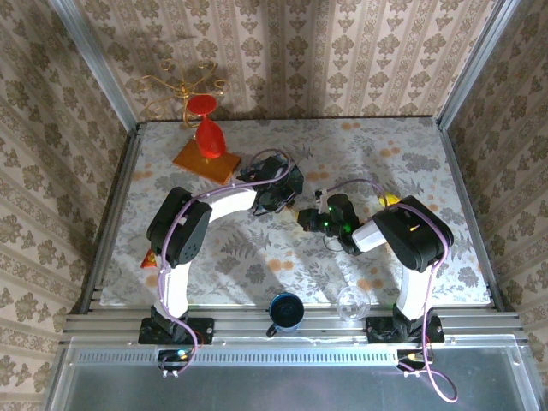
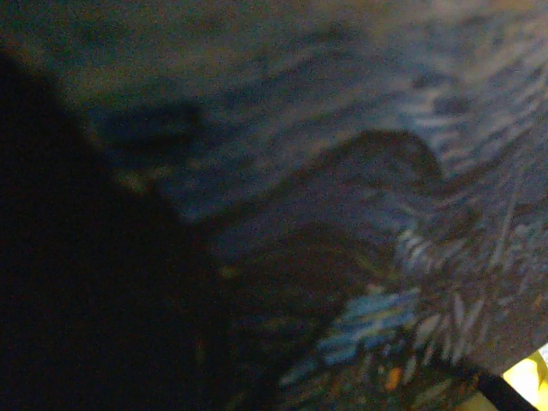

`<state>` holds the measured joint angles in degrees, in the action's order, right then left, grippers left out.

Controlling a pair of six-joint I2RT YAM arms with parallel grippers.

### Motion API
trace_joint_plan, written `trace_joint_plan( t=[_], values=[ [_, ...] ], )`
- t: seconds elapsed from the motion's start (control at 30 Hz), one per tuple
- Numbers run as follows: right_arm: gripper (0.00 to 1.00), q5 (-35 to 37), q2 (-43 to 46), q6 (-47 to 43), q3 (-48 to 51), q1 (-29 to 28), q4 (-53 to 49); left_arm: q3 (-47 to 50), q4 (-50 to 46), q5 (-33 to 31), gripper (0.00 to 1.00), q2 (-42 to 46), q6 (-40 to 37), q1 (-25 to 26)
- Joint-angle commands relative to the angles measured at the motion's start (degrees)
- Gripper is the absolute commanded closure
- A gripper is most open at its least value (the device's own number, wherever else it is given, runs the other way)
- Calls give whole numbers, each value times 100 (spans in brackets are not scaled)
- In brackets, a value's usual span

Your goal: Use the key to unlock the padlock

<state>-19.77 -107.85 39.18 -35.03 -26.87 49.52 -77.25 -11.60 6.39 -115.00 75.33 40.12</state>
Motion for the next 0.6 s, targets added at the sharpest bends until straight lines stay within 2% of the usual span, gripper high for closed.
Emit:
trace_joint_plan(
  t=[0.0,0.57],
  values=[
    [100,105,-27,-59,46,31,232,79,140,117,88,187,132,-40],
    [100,125,30,-68,31,77,277,104,202,187,88,171,228,-65]
  ],
)
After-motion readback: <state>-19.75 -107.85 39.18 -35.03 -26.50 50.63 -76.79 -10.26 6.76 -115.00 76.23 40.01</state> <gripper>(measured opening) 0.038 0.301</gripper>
